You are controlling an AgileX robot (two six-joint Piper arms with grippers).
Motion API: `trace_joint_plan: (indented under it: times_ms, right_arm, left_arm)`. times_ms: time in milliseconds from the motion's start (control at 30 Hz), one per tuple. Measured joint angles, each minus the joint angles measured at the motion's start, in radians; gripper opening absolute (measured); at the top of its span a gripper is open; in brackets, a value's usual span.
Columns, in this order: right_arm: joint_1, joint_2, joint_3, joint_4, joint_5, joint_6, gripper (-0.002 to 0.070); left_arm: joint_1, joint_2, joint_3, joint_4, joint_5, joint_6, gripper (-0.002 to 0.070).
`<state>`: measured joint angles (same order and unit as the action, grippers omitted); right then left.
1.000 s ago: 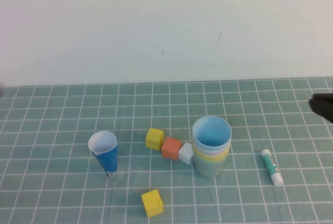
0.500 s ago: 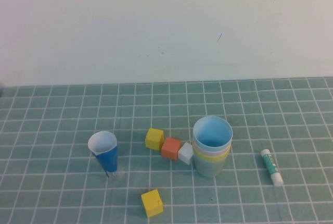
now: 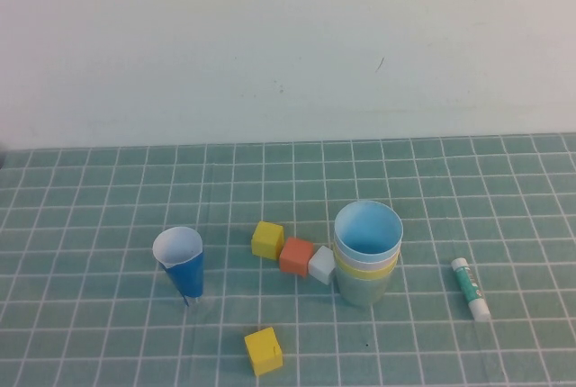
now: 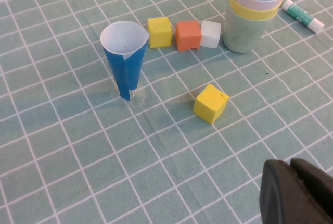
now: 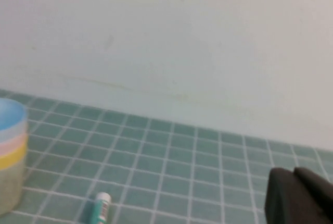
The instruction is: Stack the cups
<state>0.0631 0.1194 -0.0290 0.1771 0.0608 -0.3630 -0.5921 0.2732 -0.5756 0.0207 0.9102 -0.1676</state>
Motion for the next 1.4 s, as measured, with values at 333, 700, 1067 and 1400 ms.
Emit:
trace_joint_plan:
  times_ms: [333,700,1067,1400]
  right_arm:
    - [-0.18,-0.132,0.057,-0.177,0.195,0.198,-0.0003]
    - [-0.041,-0.132,0.056,-0.233,0.267,0.308,-0.0003]
    - [-0.041,-0.132,0.056,-0.235,0.267,0.315,-0.0003]
    - [-0.041,-0.132,0.056,-0.235,0.267,0.315,-0.0003]
  left_arm:
    - [0.0,0.0,0.0,0.0,0.0,0.0,-0.0003]
    - [0.0,0.0,0.0,0.0,0.0,0.0,-0.0003]
    - [0.0,0.0,0.0,0.0,0.002,0.0,-0.0003]
    - [0.0,0.0,0.0,0.0,0.002,0.0,-0.0003]
